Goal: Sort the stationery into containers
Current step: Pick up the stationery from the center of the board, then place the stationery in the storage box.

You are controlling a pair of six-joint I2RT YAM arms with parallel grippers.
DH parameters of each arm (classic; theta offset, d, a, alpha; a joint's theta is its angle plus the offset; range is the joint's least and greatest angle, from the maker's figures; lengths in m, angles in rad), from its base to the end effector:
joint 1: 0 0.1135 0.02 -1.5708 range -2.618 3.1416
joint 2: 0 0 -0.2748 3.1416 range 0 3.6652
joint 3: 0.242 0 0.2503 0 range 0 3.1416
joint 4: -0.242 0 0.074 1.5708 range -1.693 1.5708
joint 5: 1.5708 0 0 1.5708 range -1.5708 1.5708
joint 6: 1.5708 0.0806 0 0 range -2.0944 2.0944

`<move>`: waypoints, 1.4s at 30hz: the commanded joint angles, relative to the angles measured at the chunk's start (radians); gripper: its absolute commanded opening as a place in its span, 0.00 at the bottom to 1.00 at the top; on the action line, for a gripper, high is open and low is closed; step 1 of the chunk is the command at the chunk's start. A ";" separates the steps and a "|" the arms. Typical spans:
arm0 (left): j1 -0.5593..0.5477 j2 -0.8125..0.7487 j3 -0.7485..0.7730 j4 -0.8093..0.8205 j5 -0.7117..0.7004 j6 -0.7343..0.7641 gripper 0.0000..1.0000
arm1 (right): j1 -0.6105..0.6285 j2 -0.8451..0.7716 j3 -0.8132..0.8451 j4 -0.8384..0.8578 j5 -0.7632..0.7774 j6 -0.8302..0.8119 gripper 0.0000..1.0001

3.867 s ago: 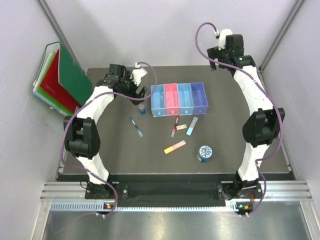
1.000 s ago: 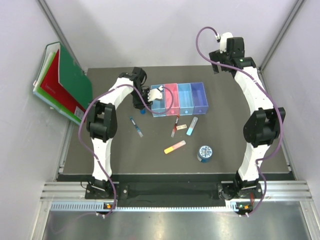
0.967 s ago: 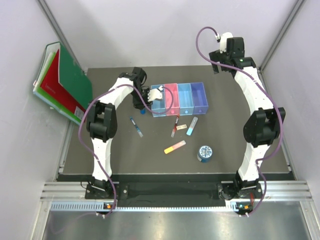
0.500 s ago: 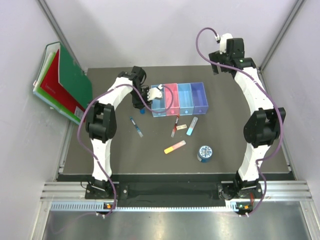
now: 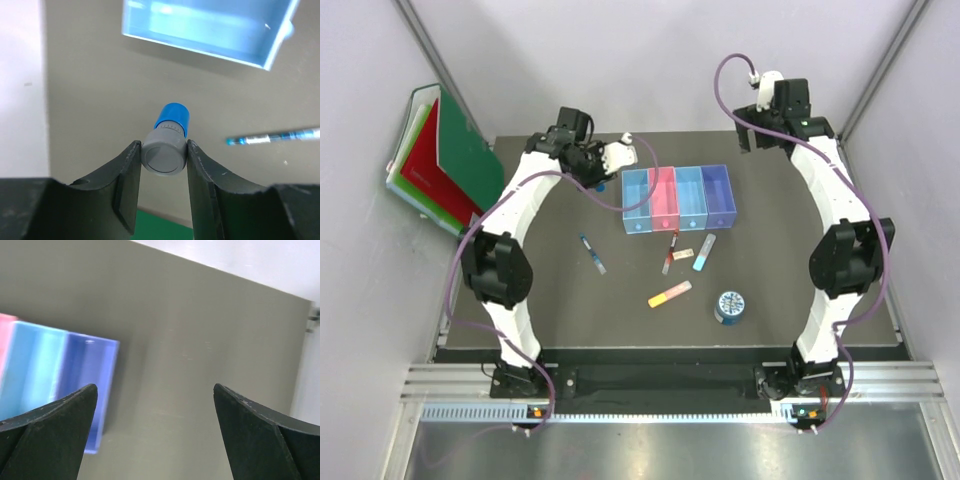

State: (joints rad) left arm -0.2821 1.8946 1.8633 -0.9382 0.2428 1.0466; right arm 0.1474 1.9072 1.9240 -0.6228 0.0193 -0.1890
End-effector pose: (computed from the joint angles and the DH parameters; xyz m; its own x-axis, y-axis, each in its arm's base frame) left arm 0.4156 -0.1406 0.3008 -0.0494 0.8892 -0.4548 0.8863 0.2489 0.3905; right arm 0.4748 0.0689 0.3489 -0.5287 -0.2684 -0.8052 -0.2347 0.9579 -0.1652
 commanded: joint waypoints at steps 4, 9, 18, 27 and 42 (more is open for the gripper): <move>0.003 -0.158 -0.104 0.331 0.004 -0.140 0.06 | -0.012 -0.076 0.009 -0.032 -0.376 0.126 1.00; 0.001 -0.201 -0.177 0.502 0.050 -0.206 0.07 | -0.029 -0.024 0.066 -0.028 -0.623 0.216 1.00; -0.054 -0.258 -0.282 0.798 0.064 -0.304 0.04 | -0.078 0.068 0.054 0.242 -1.033 0.547 0.99; -0.132 -0.295 -0.345 1.056 0.105 -0.421 0.00 | -0.063 0.197 0.010 0.839 -1.266 1.068 1.00; -0.195 -0.351 -0.516 1.357 0.257 -0.559 0.00 | 0.000 0.277 0.073 1.146 -1.288 1.348 1.00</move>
State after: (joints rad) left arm -0.4706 1.5822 1.3941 0.2733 0.4393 0.5430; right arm 0.1143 2.1880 1.9461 0.3634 -1.2411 1.0554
